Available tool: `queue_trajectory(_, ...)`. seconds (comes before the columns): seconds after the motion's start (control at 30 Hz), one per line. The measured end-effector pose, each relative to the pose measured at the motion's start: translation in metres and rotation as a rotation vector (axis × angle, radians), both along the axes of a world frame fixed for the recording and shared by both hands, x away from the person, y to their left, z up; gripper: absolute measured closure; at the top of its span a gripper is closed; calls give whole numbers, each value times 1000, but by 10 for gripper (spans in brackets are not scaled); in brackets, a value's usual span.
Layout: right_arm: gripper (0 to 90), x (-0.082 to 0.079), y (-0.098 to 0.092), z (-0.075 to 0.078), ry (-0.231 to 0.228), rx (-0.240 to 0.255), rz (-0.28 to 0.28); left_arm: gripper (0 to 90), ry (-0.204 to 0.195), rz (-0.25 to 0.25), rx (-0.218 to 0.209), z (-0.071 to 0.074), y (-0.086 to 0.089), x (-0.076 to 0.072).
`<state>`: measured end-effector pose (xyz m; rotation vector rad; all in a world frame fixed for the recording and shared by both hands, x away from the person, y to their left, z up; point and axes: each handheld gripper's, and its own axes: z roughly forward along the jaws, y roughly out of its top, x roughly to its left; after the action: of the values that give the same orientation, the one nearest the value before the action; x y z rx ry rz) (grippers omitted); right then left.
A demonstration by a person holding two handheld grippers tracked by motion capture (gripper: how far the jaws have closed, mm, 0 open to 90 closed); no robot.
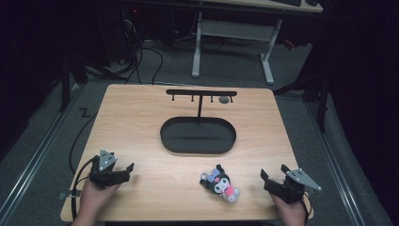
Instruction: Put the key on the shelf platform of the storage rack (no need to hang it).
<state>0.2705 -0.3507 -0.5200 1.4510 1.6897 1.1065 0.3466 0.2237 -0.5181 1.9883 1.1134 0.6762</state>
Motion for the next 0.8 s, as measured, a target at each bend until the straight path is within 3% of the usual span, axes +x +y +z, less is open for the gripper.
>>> queue_trajectory(0.17, 114, -8, -8, 1, 2, -2, -14, 153, 29, 2, -8, -5, -6, 7)
queue_trajectory(0.27, 104, -7, -7, 1, -8, -27, 1, 154, 21, -5, -11, -4, -7, 8)
queue_trajectory(0.57, 104, 0, 7, 6, -32, -65, 48, 155, 28, -6, -25, -7, 2, 0)
queue_trajectory(0.8, 86, 10, 12, 11, -39, -43, 53, 155, 35, 5, -36, -8, 9, -9)
